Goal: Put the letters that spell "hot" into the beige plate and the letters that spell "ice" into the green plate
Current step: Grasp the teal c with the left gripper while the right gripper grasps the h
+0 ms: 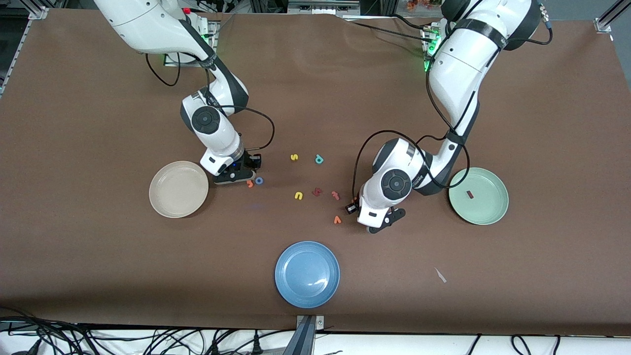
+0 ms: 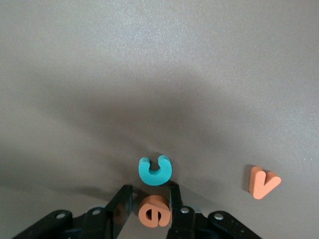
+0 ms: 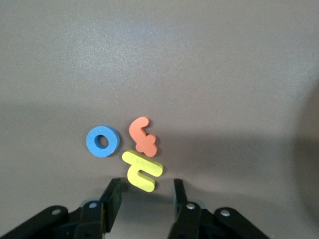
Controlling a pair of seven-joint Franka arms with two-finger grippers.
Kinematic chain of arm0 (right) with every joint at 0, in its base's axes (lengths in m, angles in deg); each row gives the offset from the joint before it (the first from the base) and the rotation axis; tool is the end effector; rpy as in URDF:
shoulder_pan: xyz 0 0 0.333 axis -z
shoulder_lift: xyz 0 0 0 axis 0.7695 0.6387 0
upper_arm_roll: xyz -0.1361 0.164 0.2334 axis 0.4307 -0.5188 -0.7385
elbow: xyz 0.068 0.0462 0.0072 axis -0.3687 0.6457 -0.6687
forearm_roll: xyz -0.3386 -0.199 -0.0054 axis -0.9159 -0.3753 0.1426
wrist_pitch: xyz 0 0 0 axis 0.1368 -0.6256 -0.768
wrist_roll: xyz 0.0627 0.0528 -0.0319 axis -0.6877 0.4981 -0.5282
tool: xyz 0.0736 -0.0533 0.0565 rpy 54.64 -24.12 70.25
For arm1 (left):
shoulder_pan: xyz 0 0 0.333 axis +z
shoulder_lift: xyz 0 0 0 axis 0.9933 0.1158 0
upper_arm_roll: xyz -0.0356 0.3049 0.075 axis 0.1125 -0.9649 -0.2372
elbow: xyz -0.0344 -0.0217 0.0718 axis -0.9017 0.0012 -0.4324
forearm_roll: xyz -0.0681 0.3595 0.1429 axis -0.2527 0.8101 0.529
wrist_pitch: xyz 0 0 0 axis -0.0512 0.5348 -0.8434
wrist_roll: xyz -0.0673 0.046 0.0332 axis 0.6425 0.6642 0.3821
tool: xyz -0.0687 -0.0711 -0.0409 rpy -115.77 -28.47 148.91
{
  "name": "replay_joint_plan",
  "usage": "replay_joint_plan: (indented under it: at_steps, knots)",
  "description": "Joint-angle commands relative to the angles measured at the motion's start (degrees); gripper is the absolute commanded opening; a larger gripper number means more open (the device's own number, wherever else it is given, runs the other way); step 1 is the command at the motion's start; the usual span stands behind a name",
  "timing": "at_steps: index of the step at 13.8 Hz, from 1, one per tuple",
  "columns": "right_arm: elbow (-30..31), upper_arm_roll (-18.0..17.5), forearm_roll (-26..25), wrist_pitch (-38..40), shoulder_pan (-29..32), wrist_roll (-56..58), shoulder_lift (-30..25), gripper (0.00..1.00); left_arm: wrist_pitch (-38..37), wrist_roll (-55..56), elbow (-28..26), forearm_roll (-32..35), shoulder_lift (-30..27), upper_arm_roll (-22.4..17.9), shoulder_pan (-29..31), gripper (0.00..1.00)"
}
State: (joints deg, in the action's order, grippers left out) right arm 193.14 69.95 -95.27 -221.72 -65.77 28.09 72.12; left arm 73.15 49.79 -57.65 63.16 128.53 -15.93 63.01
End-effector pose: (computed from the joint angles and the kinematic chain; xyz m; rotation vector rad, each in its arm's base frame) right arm 0.5119 0.2794 0.1770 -3.0721 -0.2154 -0.0632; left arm 0.6401 -0.3517 0.1709 2.9145 0.8178 -0.2278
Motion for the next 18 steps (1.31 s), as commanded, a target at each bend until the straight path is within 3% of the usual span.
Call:
replay_joint_plan:
  at_steps: [1,6,12,15,16,18]
  knots:
    - [-1.1,-0.2,-1.0,-0.5,-0.3,-0.6,1.0,0.42,0.3,0.8,0.2,1.6,0.5,-1.1,-0.2,0.39]
    - [-1.1,-0.2,-1.1,-0.5,-0.3,0.2,1.0,0.12,0.6,0.3,0.5,1.6,0.6,-2.1,-0.4,0.39]
    - [-1.2,0.7,-1.0,0.8,-0.2,3.9,-1.2,0.0,2.9,0.6,0.5,1.6,1.2,-2.7,-0.6,0.37]
    - [-1.2,1.1,-0.8,6.7,-0.2,5.7,-5.1,0.0,3.0,0.5,0.7,1.6,1.2,-2.9,-0.6,0.39]
    - [-1.2,2.0,-0.5,8.9,-0.1,8.0,-6.6,0.0,2.9,0.8,1.8,1.6,1.4,-2.9,-0.6,0.45]
    - [-1.0,4.2,-0.2,11.1,0.3,14.2,-9.1,0.0,3.0,0.9,2.0,1.5,1.5,-2.9,-0.7,0.46]
